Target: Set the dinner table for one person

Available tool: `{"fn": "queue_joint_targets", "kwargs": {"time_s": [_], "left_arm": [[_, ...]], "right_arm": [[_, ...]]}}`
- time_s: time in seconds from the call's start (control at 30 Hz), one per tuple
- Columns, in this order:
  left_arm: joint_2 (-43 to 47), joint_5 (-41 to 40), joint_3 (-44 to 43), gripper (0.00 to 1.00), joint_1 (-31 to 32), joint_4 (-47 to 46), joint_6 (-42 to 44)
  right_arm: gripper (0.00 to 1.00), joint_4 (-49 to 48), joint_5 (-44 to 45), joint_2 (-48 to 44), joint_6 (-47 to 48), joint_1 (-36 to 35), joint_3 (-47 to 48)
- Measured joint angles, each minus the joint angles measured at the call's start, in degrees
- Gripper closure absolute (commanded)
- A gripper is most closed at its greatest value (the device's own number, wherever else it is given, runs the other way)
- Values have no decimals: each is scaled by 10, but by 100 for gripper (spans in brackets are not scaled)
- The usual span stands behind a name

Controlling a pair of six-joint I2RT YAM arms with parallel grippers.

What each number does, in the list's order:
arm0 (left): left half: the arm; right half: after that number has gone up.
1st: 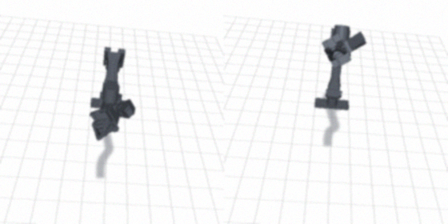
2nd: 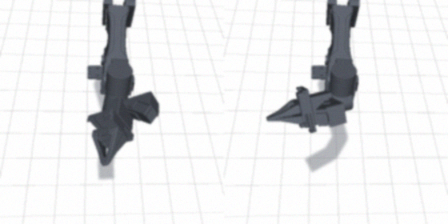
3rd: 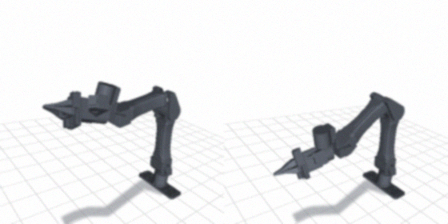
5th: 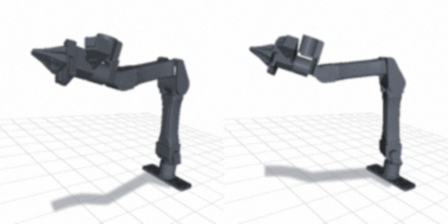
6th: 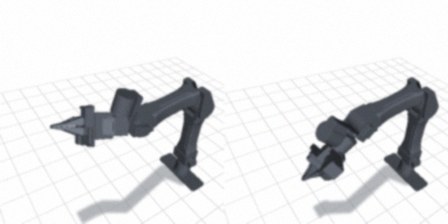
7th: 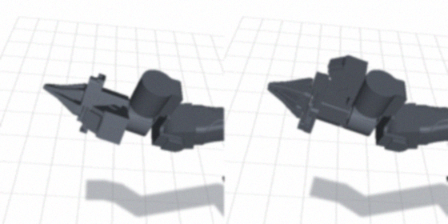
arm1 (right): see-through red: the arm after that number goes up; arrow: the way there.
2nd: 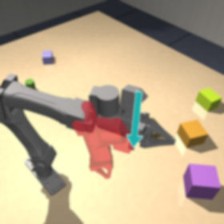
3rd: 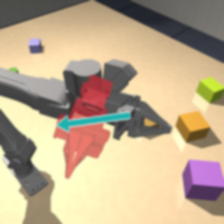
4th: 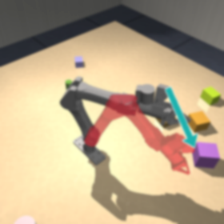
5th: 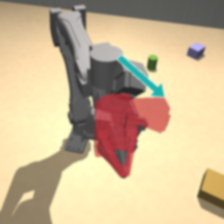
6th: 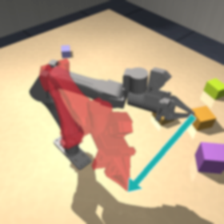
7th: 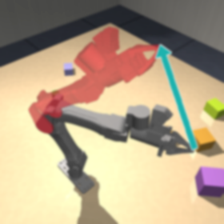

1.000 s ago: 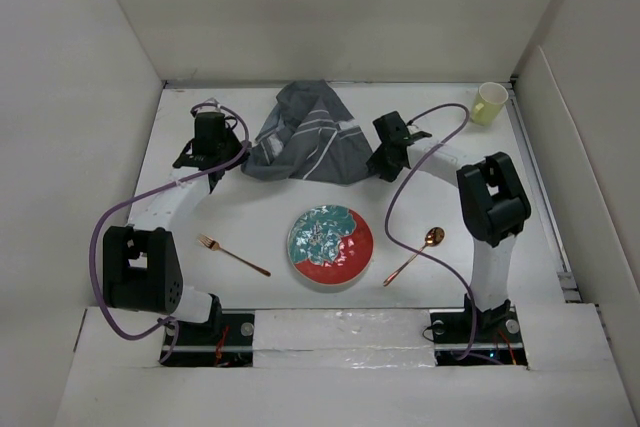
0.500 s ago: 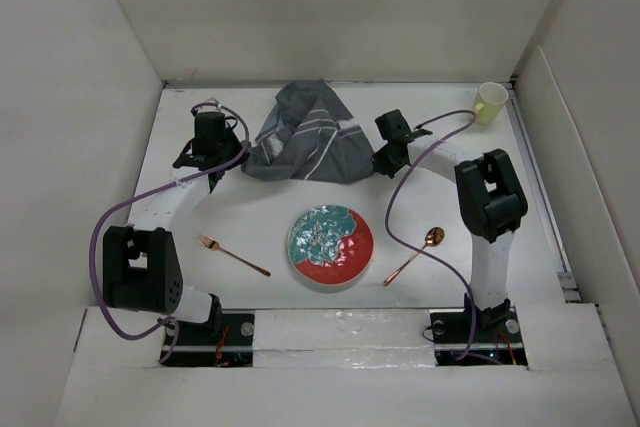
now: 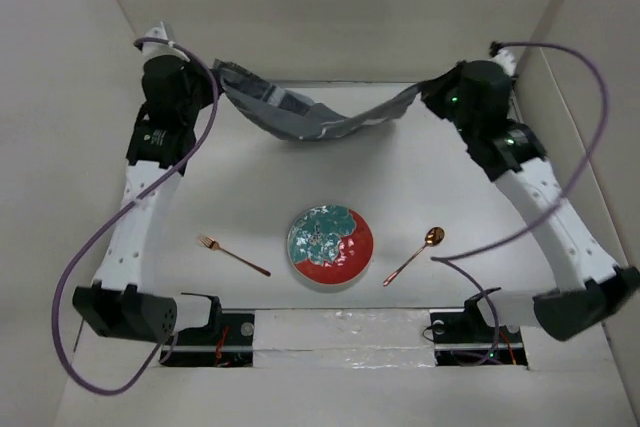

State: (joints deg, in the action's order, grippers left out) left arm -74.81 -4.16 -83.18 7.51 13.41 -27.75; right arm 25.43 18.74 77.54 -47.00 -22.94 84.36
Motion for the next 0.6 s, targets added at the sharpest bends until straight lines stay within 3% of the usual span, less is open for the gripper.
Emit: {"fn": "queue_joint_targets", "kwargs": {"time_s": [0.13,0.3,0.47,0.6], "left_arm": [[75,-19,-57,100,1,12,-9],[124,-37,-94,100,8,13,-18],[95,-38,-104,100,9,10,-20],[5,-33,-105,100,7,10,-21]], "right_arm": [[100,16,4,-85,55,1,117],[100,47,1,-107,96,6,216],[100,65,-32,-53,120,53,233],[100,70,-76,48,129,109,239]]}}
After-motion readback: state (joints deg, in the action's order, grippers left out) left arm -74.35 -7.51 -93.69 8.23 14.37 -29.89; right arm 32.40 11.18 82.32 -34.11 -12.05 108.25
